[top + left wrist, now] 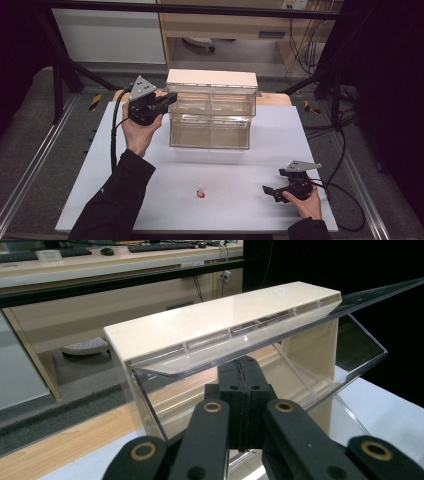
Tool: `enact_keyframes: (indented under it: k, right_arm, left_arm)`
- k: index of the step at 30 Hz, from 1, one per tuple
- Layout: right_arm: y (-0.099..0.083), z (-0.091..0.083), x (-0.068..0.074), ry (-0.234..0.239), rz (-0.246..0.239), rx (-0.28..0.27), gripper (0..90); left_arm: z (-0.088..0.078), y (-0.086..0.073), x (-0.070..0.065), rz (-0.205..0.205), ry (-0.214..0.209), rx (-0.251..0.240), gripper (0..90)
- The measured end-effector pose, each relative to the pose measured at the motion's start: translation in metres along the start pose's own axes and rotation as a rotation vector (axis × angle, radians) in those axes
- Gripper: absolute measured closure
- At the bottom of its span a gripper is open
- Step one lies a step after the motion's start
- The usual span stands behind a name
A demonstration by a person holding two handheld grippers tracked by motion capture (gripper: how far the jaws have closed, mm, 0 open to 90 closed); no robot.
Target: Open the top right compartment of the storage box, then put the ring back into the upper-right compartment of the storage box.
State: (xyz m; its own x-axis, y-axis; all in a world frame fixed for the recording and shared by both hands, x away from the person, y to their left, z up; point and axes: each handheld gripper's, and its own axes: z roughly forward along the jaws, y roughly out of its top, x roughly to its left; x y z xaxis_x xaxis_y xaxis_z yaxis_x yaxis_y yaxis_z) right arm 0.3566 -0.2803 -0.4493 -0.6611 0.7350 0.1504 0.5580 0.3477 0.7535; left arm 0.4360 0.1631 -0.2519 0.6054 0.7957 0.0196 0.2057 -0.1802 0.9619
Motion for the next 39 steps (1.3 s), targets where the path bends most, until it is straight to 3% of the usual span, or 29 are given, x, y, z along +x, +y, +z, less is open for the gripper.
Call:
enact_keyframes:
  k: [22, 39]
  right_arm:
    - [0.013, 0.014, 0.019, 0.042, -0.025, 0.0, 0.6]
    - [0.028, 0.033, 0.05, 0.068, -0.108, 0.014, 0.6]
  left_arm:
    - [0.004, 0.001, 0.001, 0.005, 0.007, 0.006, 90.0]
    - [0.006, 0.002, -0.001, 0.013, 0.003, 0.011, 90.0]
